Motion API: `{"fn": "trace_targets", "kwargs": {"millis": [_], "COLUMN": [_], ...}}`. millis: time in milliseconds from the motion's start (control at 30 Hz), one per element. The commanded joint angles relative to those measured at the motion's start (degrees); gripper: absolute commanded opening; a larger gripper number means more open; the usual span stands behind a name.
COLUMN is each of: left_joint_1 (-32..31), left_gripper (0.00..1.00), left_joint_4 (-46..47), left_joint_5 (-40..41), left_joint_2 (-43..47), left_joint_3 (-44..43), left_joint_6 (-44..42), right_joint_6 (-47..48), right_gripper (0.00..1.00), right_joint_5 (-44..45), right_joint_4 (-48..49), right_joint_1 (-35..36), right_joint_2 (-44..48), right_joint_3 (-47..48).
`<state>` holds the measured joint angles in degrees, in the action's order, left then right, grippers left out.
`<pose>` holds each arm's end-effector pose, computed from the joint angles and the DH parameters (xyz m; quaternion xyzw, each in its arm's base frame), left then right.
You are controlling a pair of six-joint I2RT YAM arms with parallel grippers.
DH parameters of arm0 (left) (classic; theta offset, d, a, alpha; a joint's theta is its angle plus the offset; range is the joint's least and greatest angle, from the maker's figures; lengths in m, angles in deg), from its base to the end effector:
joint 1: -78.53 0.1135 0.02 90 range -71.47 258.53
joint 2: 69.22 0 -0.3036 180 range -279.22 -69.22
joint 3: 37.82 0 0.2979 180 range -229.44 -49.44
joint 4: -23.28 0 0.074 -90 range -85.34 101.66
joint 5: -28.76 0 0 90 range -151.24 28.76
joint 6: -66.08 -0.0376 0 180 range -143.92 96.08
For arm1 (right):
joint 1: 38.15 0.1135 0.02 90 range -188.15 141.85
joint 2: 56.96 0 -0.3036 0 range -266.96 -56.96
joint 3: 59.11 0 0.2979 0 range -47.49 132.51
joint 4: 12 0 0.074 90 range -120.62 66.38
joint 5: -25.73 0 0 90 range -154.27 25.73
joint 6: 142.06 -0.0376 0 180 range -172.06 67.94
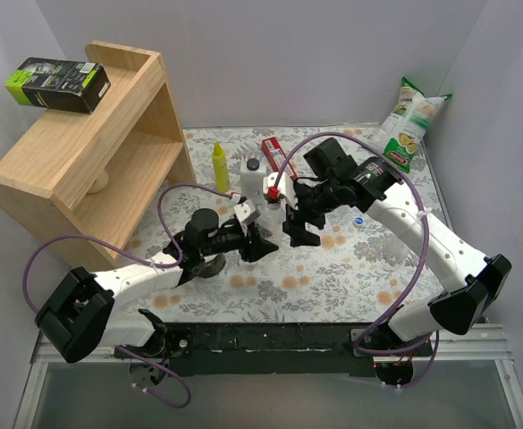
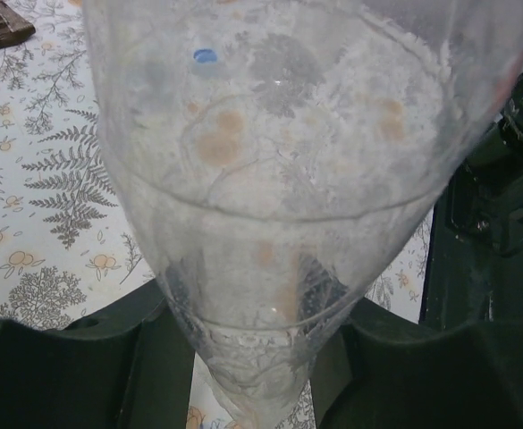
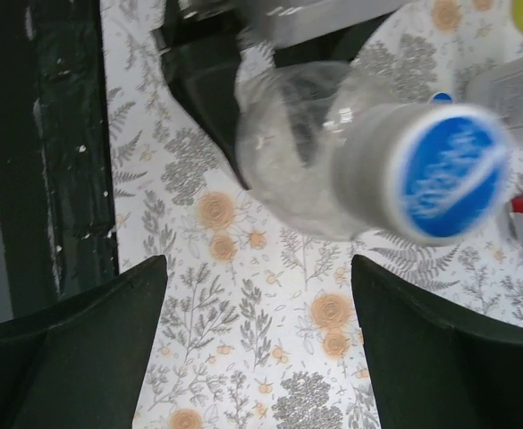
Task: Screw on the bottle caps
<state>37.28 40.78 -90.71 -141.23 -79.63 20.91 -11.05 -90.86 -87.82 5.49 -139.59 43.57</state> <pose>0.2042 -0.2037 0.2289 0.1352 0.7599 -0.5574 0.3059 0.2210 0.2340 0.4277 -0.6763 0.6421 0.2263 0.2813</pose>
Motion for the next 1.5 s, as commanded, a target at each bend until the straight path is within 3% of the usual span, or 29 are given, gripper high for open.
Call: {"fn": "trace_targets", "kwargs": {"millis": [0,267,500,1200,1367,1467], "left_joint_1": [0.1,-0.3,-0.2,0.8,1.0,0.8], "left_gripper": [0.0,0.0,0.0,0.0,0.0,0.0], "left_joint_4": [-5.6,-9.8,-9.5,-5.0,-4.1,-6.3], "left_joint_5": [-4.3,-7.0,-7.4,-3.5,-3.2,-5.1], "left_joint_2": [0.0,-0.2,-1.6,-1.4,-1.2,-1.6], "left_joint_3": [-1.5,-3.1,-4.5,-3.6,-3.6,-3.8], "left_joint_6": [-8.7,-16.2,-12.9,1.5,1.7,-3.3], "right_joint_6": [-3.4,-1.8,1.3,3.7,4.1,1.8], "right_gripper": [0.9,0.9,0.9,0.9,0.9,0.9], "right_joint_5": [0.3,-7.5,-10.7,-3.4,0.4,3.2], "right_joint_4": [9.0,8.3,5.5,2.3,1.1,3.7], "right_joint_1": [-1.2,-1.2,-1.1,-1.1,-1.1,-2.2], "right_joint_2": [1.3,-0.3,-0.3,8.3,10.6,11.5], "right_joint_3": [4.2,7.8,7.6,-3.8,-7.6,-5.2]}}
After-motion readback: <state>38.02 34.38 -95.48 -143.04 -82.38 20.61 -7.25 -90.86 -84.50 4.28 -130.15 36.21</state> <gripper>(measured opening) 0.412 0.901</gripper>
